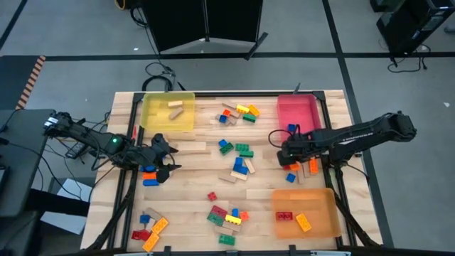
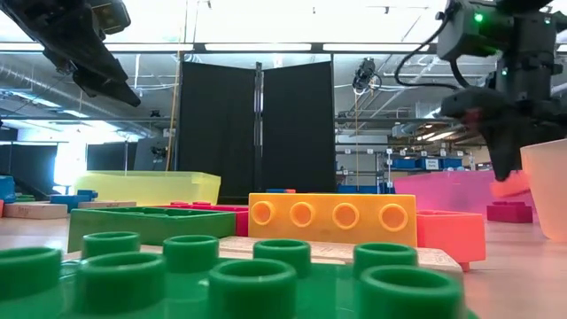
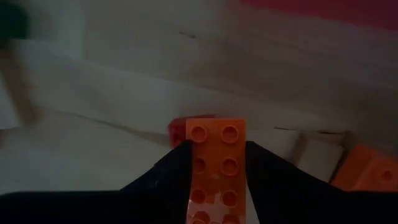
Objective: Sort blocks by size
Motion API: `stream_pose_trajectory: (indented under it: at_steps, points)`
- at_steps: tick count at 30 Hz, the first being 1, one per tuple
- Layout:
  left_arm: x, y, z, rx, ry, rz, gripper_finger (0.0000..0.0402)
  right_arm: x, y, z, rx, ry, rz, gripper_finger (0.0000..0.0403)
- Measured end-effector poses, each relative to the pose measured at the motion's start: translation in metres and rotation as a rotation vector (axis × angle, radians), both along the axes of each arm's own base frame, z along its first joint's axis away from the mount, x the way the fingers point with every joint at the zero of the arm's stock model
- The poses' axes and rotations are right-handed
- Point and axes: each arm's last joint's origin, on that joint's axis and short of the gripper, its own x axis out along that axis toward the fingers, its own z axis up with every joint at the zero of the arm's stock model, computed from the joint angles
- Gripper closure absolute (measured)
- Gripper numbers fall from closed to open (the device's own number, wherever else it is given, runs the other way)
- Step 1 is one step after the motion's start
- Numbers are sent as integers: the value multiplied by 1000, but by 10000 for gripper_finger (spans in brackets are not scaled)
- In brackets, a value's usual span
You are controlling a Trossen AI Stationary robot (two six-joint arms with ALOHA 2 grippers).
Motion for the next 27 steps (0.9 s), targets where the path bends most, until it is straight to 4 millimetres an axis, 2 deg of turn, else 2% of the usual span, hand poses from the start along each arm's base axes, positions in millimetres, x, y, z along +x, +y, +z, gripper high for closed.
stream_pose_trajectory:
  at_steps: [5, 9, 14, 17, 21, 27]
  points:
    - [0, 0, 0, 1, 0, 0, 78, 8, 6, 19, 2, -46, 35, 256]
    - [0, 0, 0, 1, 0, 0, 78, 12, 18, 45, 12, -74, 66, 256]
    - [0, 0, 0, 1, 0, 0, 78, 13, 47, 82, 65, -148, 80, 254]
    - [0, 0, 0, 5, 1, -3, 78, 10, 72, 96, 98, -194, 77, 254]
    - [0, 0, 0, 19, 3, -13, 78, 0, 109, 98, 116, -204, 22, 253]
    - [0, 0, 0, 20, 3, -14, 78, -13, 163, 71, 122, -99, -22, 253]
